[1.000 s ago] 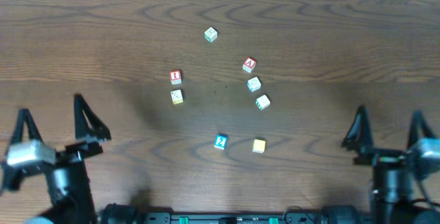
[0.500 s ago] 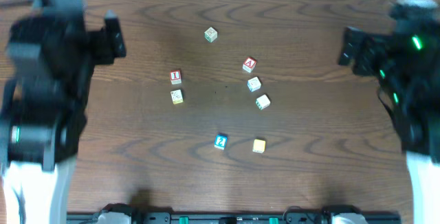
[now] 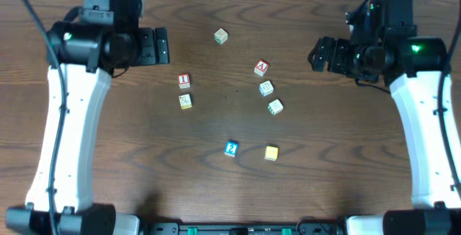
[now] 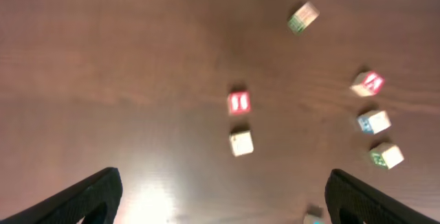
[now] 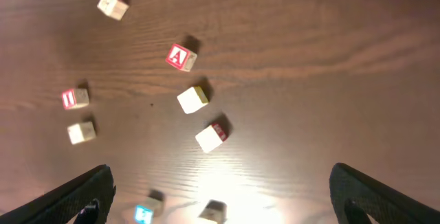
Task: Spell out Ai2
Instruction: 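Raise both arms from rest and move grippers over the blocks, then lower the right gripper onto the red 'A' block, then close the right gripper on the 'A' block and lift it, then carry the 'A' block left and set it down beside the 'I' block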
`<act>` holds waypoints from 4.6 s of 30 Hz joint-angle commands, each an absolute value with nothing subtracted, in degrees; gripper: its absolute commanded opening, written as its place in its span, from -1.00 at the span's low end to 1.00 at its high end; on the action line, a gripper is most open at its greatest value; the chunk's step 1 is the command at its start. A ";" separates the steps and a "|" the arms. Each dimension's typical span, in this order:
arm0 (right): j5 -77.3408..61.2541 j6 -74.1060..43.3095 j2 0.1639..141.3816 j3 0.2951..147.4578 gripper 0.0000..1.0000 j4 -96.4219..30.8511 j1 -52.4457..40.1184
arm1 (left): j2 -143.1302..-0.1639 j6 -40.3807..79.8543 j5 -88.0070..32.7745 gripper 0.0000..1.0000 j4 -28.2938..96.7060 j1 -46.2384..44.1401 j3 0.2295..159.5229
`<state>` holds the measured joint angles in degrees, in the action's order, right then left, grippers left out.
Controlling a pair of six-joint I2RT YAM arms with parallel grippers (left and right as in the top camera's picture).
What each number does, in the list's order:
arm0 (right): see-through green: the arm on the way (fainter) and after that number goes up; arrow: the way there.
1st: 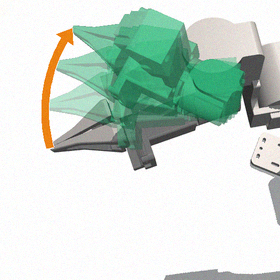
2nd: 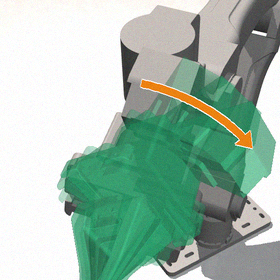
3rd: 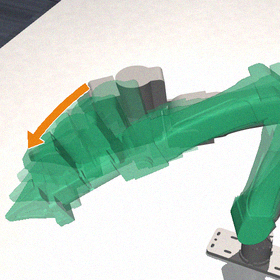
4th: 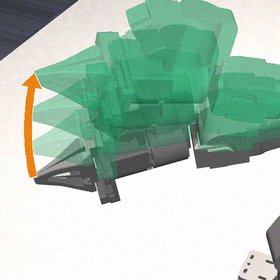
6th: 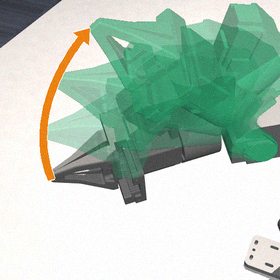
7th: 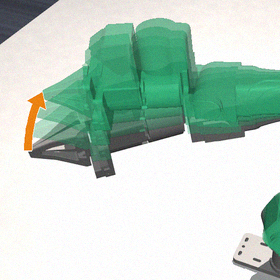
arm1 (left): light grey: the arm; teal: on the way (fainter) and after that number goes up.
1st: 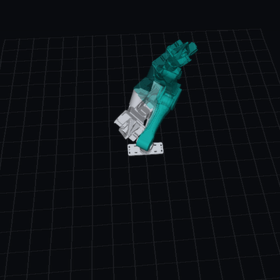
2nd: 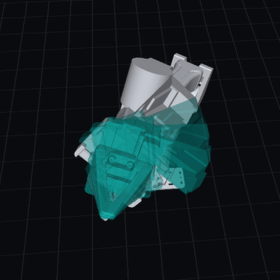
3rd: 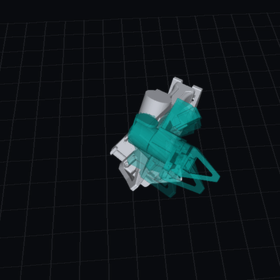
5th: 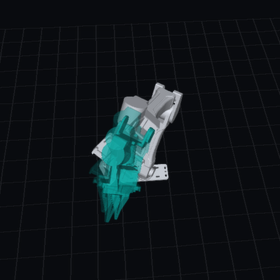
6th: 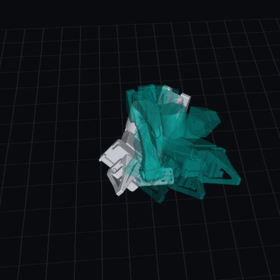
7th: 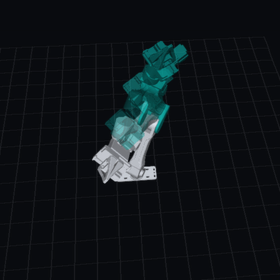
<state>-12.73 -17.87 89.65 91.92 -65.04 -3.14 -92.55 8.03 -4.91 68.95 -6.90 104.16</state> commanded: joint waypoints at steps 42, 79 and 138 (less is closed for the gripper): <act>2.68 -49.06 124.84 121.43 0.99 -67.99 -21.30 | -99.96 15.90 -7.53 0.91 73.52 -6.79 105.23; 1.50 -51.35 137.27 118.78 0.20 -64.47 -21.47 | -99.96 15.88 -7.49 0.91 73.52 -6.79 105.23; 4.08 -29.63 135.83 113.69 -0.50 -59.88 -30.46 | -99.96 15.20 -7.07 0.91 73.52 -6.79 105.23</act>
